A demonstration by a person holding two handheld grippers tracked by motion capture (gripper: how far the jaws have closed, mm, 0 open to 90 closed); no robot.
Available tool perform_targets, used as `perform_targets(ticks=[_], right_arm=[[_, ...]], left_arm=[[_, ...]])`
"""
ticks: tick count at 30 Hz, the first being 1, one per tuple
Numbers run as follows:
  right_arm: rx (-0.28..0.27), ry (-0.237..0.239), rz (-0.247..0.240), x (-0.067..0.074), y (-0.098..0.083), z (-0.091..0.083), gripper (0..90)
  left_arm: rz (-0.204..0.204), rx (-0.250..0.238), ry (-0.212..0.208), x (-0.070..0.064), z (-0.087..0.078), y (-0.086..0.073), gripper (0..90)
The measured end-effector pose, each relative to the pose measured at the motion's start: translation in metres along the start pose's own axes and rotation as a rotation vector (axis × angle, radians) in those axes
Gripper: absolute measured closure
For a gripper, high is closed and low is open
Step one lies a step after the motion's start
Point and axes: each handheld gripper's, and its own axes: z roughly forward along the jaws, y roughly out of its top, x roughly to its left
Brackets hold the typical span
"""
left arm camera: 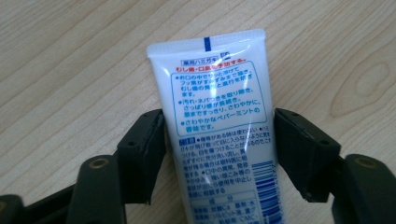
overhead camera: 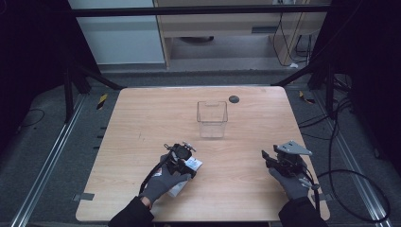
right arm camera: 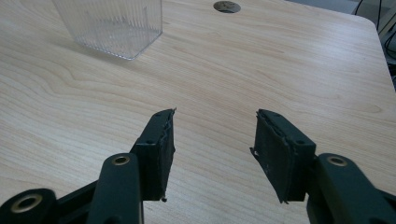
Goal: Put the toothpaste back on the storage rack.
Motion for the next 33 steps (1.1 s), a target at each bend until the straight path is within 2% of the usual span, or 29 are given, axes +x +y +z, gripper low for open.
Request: perform_targets(ticks=[3, 7, 12, 16, 20, 24, 26, 27, 33], right_arm=[[0.001, -0.002, -0.001, 0.000, 0.000, 0.000, 47.5], [0.002, -0.002, 0.000, 0.000, 0.000, 0.000, 47.5], [0.006, 0.001, 0.001, -0.001, 0.000, 0.000, 47.4], [0.006, 0.000, 0.001, -0.001, 0.000, 0.000, 47.4], [0.008, 0.004, 0.010, -0.001, 0.000, 0.000, 47.4], [0.003, -0.001, 0.004, -0.002, -0.001, -0.001, 47.3], [0.000, 0.001, 0.009, -0.003, 0.000, -0.001, 47.3], [0.001, -0.001, 0.007, -0.003, -0.001, -0.001, 47.3], [0.001, -0.002, 0.010, -0.003, -0.001, -0.001, 47.3]], left_arm=[[-0.007, 0.002, 0.010, -0.002, 0.000, 0.000, 38.9], [-0.011, 0.007, 0.003, -0.002, -0.002, 0.000, 43.4], [-0.004, 0.003, -0.013, 0.000, -0.007, -0.001, 53.9], [0.020, 0.008, -0.025, -0.002, -0.014, -0.002, 62.8], [0.064, 0.013, -0.027, -0.006, -0.018, -0.004, 69.4], [0.089, -0.003, -0.037, -0.009, -0.021, -0.007, 72.2], [0.101, -0.016, -0.044, -0.011, -0.025, -0.008, 72.5], [0.113, -0.036, -0.047, -0.012, -0.032, -0.009, 72.6], [0.096, -0.144, -0.063, -0.004, -0.064, -0.012, 72.8]])
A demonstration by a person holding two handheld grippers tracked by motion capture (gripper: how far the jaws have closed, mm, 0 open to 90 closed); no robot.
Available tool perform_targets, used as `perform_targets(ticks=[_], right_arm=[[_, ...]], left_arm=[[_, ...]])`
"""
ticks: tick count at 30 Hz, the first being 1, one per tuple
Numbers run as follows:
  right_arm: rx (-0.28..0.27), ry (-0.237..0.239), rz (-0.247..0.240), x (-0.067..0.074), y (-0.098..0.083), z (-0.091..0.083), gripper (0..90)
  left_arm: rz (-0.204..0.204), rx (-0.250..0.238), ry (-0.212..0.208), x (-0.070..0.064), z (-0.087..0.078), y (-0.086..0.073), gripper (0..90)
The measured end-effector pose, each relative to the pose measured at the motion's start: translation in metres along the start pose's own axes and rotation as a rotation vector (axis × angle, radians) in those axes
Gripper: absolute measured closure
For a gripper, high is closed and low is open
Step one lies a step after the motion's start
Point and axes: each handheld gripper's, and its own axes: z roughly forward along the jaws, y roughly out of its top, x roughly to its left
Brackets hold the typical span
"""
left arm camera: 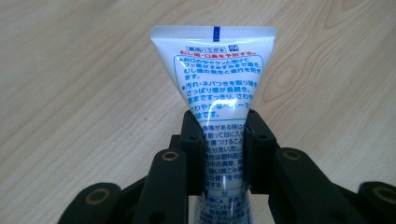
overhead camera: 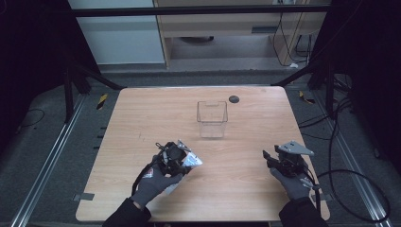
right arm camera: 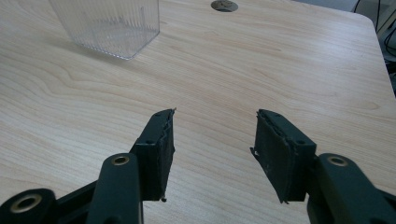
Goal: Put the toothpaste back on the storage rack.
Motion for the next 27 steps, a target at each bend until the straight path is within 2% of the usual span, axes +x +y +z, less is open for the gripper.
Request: perform_targets(ticks=[12, 15, 17, 18, 19, 20, 27], right_arm=[[0.000, -0.004, -0.004, 0.000, 0.000, 0.001, 47.2], [0.003, -0.006, -0.001, 0.001, -0.001, 0.002, 47.2], [0.002, -0.007, -0.004, 0.001, -0.001, 0.001, 47.2], [0.000, -0.008, -0.004, 0.001, -0.001, 0.001, 47.2], [0.000, -0.007, 0.003, 0.002, 0.000, 0.001, 47.1], [-0.001, -0.010, 0.003, 0.002, 0.000, 0.000, 47.0], [-0.002, -0.012, -0.004, 0.002, -0.001, 0.001, 47.1]], left_arm=[[-0.051, -0.205, 0.077, 0.019, -0.041, 0.003, 72.9], [-0.052, -0.260, 0.107, 0.022, -0.048, 0.004, 72.9], [-0.057, -0.317, 0.138, 0.023, -0.053, 0.005, 72.9], [-0.057, -0.317, 0.138, 0.023, -0.053, 0.005, 72.9], [-0.054, -0.353, 0.164, 0.023, -0.056, 0.007, 72.9], [-0.054, -0.372, 0.171, 0.024, -0.058, 0.008, 72.9], [-0.085, -0.459, 0.174, 0.039, -0.065, 0.022, 72.9]])
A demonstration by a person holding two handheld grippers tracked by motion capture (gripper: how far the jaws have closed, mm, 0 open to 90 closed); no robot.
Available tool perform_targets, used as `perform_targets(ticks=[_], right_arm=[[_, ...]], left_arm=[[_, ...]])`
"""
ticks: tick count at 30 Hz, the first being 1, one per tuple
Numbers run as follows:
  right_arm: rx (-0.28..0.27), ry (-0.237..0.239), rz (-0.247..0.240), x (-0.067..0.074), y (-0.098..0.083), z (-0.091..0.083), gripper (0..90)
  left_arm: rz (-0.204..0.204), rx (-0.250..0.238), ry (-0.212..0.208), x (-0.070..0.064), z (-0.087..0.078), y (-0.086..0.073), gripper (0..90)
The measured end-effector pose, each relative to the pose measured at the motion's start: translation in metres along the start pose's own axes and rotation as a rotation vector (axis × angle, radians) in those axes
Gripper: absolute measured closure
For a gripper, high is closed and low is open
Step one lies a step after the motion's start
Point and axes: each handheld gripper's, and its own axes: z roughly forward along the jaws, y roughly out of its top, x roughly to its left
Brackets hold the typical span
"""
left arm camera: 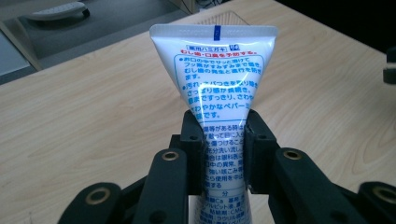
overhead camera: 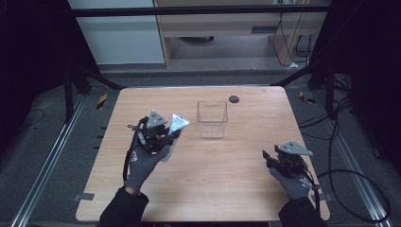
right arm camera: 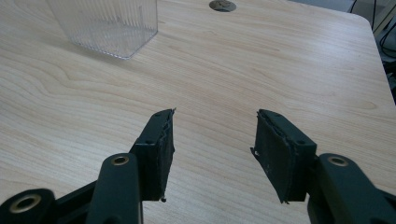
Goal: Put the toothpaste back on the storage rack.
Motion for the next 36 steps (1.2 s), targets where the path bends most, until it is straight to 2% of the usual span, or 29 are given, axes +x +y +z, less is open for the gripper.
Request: perform_targets(ticks=[4, 11, 22, 27, 36], right_arm=[[0.002, 0.002, 0.000, 0.000, 0.000, 0.000, 47.0], [-0.005, -0.010, -0.005, 0.000, 0.000, 0.001, 46.6], [0.000, 0.003, 0.007, 0.002, -0.001, 0.003, 46.8], [0.002, 0.005, 0.012, 0.001, -0.002, 0.003, 46.8], [-0.003, -0.003, 0.007, 0.000, -0.002, 0.003, 46.1]], left_arm=[[-0.016, -0.037, 0.018, 0.005, 0.002, 0.005, 72.9], [-0.060, -0.145, 0.042, 0.013, 0.014, 0.017, 72.8], [-0.089, -0.236, 0.072, 0.015, 0.038, 0.035, 72.8], [-0.113, -0.285, 0.057, 0.016, 0.046, 0.047, 72.9], [-0.105, -0.341, 0.069, 0.012, 0.060, 0.070, 72.9]])
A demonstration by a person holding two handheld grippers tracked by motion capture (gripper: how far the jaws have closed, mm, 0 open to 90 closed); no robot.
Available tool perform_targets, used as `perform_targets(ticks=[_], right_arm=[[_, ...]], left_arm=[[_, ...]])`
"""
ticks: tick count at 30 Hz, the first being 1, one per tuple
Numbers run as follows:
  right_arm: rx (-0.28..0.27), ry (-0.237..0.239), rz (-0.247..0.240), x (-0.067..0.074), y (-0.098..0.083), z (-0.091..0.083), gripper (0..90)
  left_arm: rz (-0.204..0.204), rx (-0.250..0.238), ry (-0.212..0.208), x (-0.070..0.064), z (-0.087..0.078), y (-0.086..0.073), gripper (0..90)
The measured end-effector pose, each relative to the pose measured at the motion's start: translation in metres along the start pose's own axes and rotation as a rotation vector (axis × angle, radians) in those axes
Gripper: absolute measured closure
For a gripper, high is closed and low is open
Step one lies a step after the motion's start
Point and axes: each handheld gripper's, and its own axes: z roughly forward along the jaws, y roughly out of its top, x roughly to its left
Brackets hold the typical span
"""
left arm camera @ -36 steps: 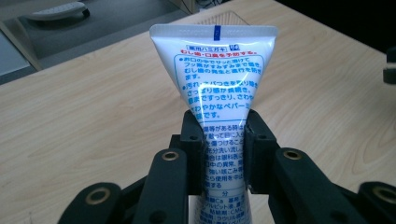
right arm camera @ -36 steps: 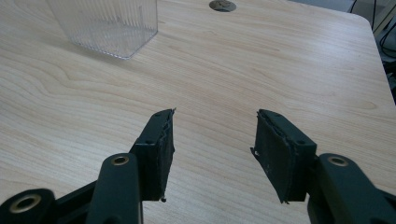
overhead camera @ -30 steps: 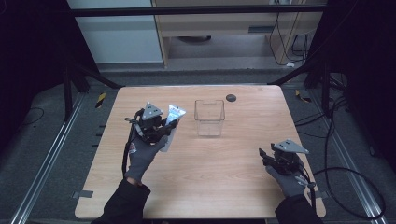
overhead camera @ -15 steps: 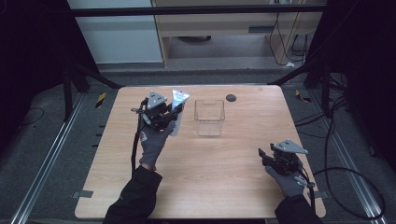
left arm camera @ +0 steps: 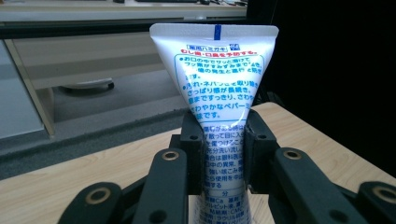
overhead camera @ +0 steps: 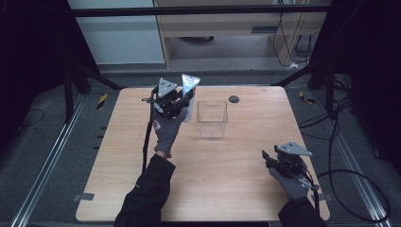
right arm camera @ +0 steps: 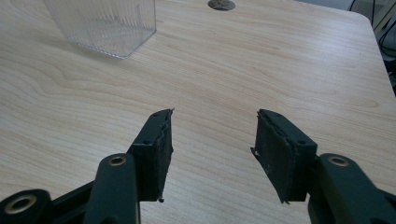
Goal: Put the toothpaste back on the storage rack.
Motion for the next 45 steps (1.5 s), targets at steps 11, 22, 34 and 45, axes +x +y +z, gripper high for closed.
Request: perform_targets(ticks=[11, 22, 34, 45], right_arm=[[-0.009, -0.004, 0.002, -0.001, 0.000, 0.000, 45.7], [-0.012, -0.004, 0.004, -0.001, 0.000, -0.001, 45.4], [-0.012, -0.001, 0.007, -0.001, -0.001, -0.001, 45.3], [-0.010, 0.002, 0.005, 0.000, -0.001, 0.000, 45.3]], left_arm=[[-0.023, -0.032, -0.010, -0.007, 0.028, 0.002, 72.9], [-0.038, -0.044, -0.019, -0.011, 0.048, 0.004, 72.8], [-0.035, -0.016, -0.042, -0.021, 0.073, -0.004, 72.8], [-0.046, 0.001, -0.043, -0.020, 0.089, -0.015, 72.7]])
